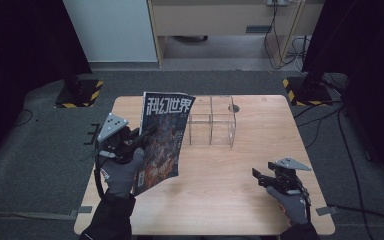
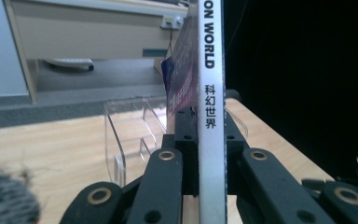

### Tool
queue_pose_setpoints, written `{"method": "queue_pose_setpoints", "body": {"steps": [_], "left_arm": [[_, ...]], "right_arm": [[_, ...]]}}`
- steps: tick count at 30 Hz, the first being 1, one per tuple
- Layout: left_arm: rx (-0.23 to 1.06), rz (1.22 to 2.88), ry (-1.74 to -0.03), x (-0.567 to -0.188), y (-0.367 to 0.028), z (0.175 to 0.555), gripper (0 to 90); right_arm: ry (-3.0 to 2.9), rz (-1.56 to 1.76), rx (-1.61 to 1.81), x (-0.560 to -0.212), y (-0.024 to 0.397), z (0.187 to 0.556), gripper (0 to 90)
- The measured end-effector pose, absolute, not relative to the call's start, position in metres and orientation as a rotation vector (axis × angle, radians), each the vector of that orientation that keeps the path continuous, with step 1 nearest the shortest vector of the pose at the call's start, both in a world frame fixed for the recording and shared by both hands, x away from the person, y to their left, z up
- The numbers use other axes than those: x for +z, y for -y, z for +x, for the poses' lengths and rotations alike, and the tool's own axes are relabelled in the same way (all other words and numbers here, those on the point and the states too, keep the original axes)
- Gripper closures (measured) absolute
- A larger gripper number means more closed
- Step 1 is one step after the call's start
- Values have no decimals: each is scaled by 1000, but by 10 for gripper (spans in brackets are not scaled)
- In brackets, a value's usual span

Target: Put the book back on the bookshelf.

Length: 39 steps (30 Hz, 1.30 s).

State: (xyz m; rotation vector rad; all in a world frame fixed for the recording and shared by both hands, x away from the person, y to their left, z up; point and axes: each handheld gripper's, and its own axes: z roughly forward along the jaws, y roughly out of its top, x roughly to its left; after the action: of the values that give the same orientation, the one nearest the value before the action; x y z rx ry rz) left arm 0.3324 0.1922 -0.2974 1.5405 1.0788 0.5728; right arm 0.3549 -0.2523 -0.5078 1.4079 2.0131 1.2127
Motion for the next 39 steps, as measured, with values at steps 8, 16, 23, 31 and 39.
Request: {"method": "queue_pose_setpoints", "body": {"steps": [8, 16, 23, 31, 39], "left_arm": [[615, 1507, -1097, -284, -189, 356, 820], [633, 1511, -1132, -285, -178, 385, 820], [661, 1511, -1148, -286, -167, 411, 820], [691, 1507, -1176, -291, -161, 430, 820], [705, 1475, -1202, -301, -158, 446, 820]], "right_arm": [[-2009, 1409, 1188, -512, 255, 356, 268], [-2005, 1422, 1159, -517, 261, 355, 265], [-2003, 1422, 1108, -523, 265, 355, 240], [-2030, 1427, 1063, -526, 264, 355, 229], [-2042, 1413, 1044, -528, 263, 355, 223]]}}
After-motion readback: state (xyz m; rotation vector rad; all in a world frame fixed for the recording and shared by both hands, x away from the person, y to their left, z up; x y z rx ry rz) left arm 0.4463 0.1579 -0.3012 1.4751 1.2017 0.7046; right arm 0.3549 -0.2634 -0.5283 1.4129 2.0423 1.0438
